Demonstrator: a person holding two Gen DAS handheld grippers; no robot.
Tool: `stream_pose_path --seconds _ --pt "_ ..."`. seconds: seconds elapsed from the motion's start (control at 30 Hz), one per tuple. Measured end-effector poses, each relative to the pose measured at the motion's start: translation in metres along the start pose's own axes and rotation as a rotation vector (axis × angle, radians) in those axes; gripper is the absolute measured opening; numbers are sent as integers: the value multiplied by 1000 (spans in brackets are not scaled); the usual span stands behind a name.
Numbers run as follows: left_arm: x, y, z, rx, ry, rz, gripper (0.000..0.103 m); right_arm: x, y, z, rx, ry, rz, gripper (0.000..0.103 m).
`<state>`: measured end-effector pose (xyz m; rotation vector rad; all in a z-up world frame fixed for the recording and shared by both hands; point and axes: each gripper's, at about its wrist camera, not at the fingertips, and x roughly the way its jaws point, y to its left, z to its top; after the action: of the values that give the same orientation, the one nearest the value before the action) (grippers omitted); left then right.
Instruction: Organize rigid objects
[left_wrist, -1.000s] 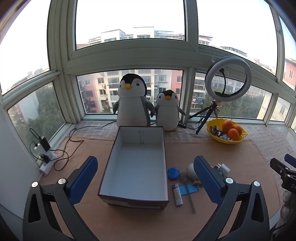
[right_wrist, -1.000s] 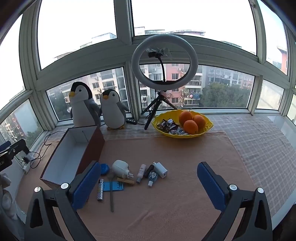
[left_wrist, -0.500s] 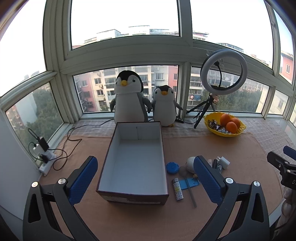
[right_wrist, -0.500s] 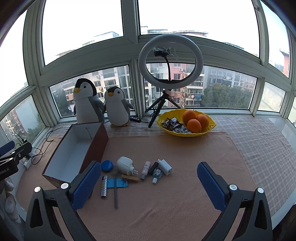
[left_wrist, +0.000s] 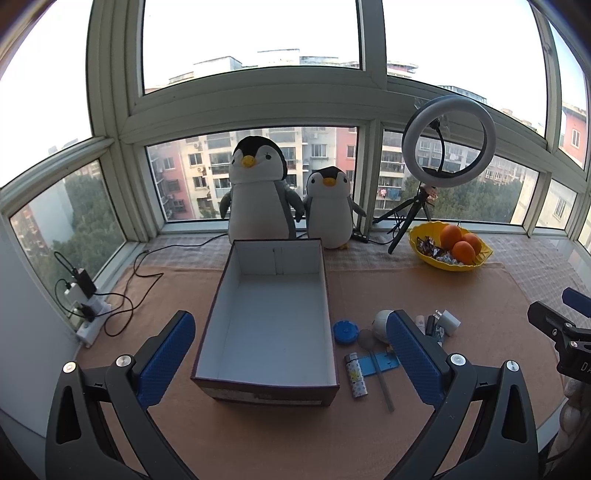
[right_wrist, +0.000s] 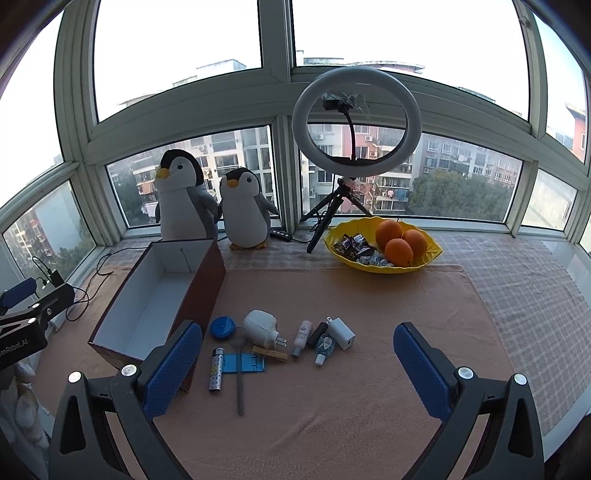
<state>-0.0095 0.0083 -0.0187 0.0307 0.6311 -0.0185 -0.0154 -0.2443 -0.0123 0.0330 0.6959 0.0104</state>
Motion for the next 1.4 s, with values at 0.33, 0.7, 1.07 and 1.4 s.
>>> stream_pose_path --seconds 0.33,0.7,1.07,1.4 --pt "1 -3 2 6 0 -3 103 1 -1 0 6 4 -2 103" --pt "2 -5 3 7 -2 -6 103 1 -3 0 10 6 -1 103" --pt "3 -5 3 6 -2 -6 103 3 -4 0 10 8 -2 103" --pt "4 -6 5 8 -1 -8 103 7 -7 -2 17 13 -2 103"
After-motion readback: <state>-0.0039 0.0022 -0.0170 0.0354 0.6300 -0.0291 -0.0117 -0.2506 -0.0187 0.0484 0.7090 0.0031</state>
